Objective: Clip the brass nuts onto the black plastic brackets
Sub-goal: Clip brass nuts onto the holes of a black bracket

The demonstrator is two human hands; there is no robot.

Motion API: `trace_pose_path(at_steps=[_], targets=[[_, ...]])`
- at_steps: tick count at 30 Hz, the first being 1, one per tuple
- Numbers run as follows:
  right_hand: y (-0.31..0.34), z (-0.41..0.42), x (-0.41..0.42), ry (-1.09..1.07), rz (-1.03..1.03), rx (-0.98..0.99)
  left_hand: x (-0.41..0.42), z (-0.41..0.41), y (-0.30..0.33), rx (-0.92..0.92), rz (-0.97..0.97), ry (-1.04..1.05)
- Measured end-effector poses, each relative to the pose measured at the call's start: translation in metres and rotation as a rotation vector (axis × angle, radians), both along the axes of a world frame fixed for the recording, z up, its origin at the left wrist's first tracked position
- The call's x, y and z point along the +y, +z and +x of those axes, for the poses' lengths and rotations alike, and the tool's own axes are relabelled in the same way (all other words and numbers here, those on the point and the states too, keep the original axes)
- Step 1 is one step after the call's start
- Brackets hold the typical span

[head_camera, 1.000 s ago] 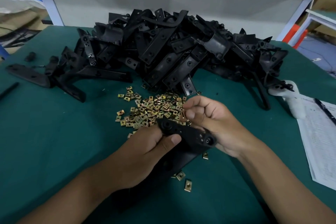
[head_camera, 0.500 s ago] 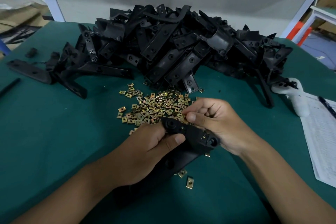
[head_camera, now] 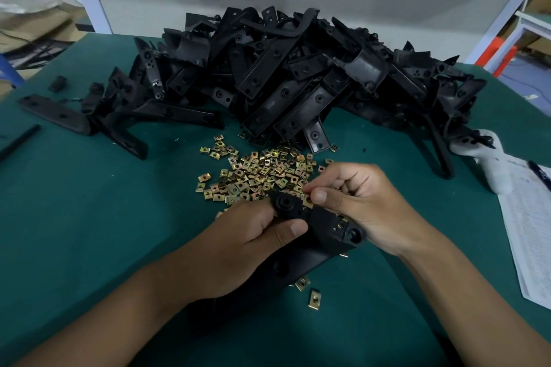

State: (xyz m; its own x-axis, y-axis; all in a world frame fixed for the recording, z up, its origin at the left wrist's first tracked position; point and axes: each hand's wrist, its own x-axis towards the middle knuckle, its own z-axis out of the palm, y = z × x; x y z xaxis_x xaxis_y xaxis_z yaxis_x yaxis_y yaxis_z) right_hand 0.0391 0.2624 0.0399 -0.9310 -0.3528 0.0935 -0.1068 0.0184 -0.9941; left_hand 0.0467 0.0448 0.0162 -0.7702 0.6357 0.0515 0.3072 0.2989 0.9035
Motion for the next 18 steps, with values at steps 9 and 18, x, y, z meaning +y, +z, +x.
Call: trace_pose_path(at_steps=[9,18], targets=[[-0.004,-0.005,0.005,0.001,-0.065,-0.134,0.003,-0.001,-0.001,-0.058,0.249,0.050],[-0.008,-0.017,0.011,-0.218,-0.468,-0.413,0.005,0.000,0.004,0.058,0.353,0.101]])
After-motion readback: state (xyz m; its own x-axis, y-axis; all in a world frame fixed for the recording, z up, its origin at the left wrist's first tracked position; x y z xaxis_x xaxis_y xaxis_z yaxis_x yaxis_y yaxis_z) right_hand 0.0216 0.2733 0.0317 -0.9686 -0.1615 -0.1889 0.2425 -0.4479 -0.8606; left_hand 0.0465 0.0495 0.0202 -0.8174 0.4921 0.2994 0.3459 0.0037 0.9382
